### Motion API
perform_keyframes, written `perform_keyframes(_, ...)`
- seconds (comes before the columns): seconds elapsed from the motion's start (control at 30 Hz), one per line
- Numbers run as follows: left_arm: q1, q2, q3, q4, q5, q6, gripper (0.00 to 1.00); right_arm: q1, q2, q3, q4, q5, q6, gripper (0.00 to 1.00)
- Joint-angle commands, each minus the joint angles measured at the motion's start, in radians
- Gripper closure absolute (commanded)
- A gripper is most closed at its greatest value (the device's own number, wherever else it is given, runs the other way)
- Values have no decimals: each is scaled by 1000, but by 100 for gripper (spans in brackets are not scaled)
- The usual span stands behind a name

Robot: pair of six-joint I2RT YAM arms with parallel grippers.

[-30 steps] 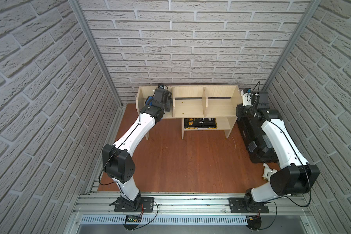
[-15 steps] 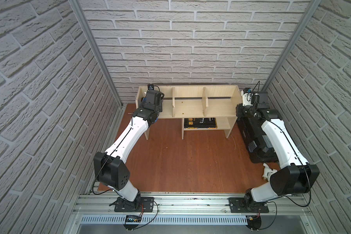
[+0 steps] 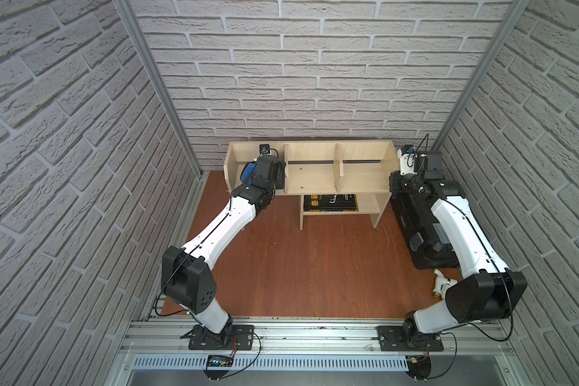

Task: Wipe the bookshelf clean with a cloth
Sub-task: Wipe the dust from the shelf.

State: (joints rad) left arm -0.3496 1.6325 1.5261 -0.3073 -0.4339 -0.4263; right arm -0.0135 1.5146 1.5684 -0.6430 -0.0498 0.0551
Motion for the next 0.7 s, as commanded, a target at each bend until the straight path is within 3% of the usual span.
perform_keyframes(0.0,54,43,84,9,-8,9,100,38,-8,0,13,-378,122,97)
perform_keyframes(0.1,67,42,98,-17,-29,25,100,38,-12,0,9,-375,117,97)
perform_keyframes(0.27,58,-11,-1,-26,-7,20,100,38,-13,10,2,-359,126,96)
perform_keyframes(0.43,2,-90,-78,-22,35,55,100,38,-19,21,-6,-325,127,79)
perform_keyframes(0.5,-14,-141,-90,-6,13,82,100,40,-20,32,-18,-307,122,67)
perform_keyframes(0.67,-10,-219,-11,-30,28,91,100,52,-36,64,-63,-235,106,47)
